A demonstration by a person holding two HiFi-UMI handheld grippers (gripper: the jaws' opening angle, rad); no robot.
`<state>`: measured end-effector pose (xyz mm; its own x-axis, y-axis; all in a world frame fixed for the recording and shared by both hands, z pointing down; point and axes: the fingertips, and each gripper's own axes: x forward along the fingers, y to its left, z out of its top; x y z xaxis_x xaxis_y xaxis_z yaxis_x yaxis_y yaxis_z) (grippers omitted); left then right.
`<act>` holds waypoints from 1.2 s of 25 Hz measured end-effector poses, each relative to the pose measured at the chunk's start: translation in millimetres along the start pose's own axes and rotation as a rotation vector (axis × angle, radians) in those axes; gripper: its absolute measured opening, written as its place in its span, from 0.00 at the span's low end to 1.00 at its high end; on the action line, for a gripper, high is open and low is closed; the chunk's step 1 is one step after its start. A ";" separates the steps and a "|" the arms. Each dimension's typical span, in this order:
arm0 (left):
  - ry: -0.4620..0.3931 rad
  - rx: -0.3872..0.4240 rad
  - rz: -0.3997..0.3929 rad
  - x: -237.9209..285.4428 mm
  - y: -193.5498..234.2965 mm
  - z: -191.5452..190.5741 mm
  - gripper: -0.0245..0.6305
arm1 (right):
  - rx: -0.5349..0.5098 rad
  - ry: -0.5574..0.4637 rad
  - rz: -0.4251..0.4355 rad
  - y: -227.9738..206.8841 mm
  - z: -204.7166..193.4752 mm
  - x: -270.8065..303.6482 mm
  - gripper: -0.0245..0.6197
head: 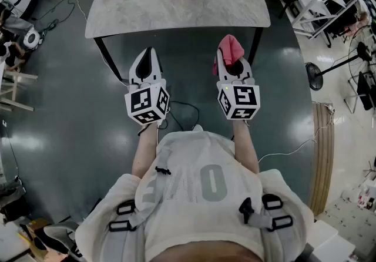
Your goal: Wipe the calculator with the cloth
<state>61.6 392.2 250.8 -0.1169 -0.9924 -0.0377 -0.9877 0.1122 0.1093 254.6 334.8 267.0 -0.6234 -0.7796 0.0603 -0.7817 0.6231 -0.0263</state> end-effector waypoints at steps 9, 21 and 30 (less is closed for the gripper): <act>-0.011 0.007 0.013 3.2 0.3 3.1 0.07 | 0.025 -0.021 0.038 -4.9 2.5 2.2 0.11; -0.002 -0.050 0.162 -27.5 42.0 4.3 0.07 | 0.098 -0.018 0.099 -4.2 -6.0 9.1 0.12; -0.059 -0.045 0.170 9.4 62.1 10.0 0.07 | 0.078 -0.038 0.113 -15.4 -5.4 38.4 0.12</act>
<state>-1.8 390.3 247.3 -0.2892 -0.9545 -0.0732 -0.9475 0.2746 0.1637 242.8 295.6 275.1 -0.7065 -0.7075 0.0145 -0.7046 0.7013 -0.1081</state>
